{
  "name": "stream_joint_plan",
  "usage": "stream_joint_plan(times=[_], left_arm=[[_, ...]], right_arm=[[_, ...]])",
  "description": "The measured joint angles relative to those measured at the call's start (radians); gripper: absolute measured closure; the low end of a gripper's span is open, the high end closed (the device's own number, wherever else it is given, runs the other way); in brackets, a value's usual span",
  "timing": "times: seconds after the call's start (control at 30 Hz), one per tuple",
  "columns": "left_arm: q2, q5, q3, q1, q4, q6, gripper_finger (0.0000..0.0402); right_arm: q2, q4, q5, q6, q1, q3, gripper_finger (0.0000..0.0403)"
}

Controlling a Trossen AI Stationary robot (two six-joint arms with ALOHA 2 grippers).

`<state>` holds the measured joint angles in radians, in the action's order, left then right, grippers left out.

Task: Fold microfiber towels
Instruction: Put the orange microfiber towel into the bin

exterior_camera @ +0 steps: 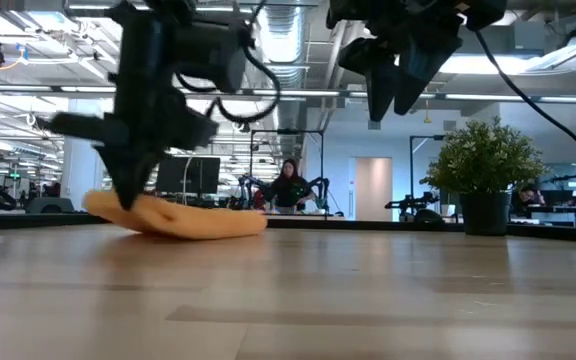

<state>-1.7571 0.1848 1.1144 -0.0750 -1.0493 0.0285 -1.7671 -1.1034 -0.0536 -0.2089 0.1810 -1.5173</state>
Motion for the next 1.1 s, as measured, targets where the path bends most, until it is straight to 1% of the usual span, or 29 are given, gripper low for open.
stream_joint_plan(times=[0.13,0.3,0.4,0.53,0.7,0.83,1.0,1.1], left_arm=[[0.079,-0.048,0.001,-0.036,-0.093,-0.094,0.04],[0.184,-0.118,0.001,-0.111,-0.222,-0.248,0.0401],[0.258,-0.168,0.001,-0.168,-0.277,-0.356,0.0401],[0.366,-0.225,0.002,-0.255,-0.331,-0.539,0.0401],[0.469,-0.267,0.003,-0.384,-0.336,-0.728,0.0401],[0.519,-0.31,0.003,-0.488,-0.333,-0.874,0.0401],[0.54,-0.381,0.004,-0.616,-0.318,-1.041,0.0401],[0.54,-0.417,0.004,-0.689,-0.273,-1.125,0.0401]], right_arm=[[0.004,0.0,0.0,0.0,0.0,0.0,0.0182],[0.004,0.006,0.0,0.002,0.0,0.0,0.0182],[0.004,0.011,0.0,0.016,0.0,0.0,0.0182],[0.004,0.022,0.0,0.026,0.0,0.0,0.0182],[0.004,0.043,0.0,0.026,-0.002,0.0,0.0182],[0.004,0.054,0.0,0.036,-0.008,0.0,0.0182],[0.004,0.069,0.0,0.064,-0.02,0.0,0.0182],[0.004,0.076,0.0,0.088,-0.025,0.0,0.0182]])
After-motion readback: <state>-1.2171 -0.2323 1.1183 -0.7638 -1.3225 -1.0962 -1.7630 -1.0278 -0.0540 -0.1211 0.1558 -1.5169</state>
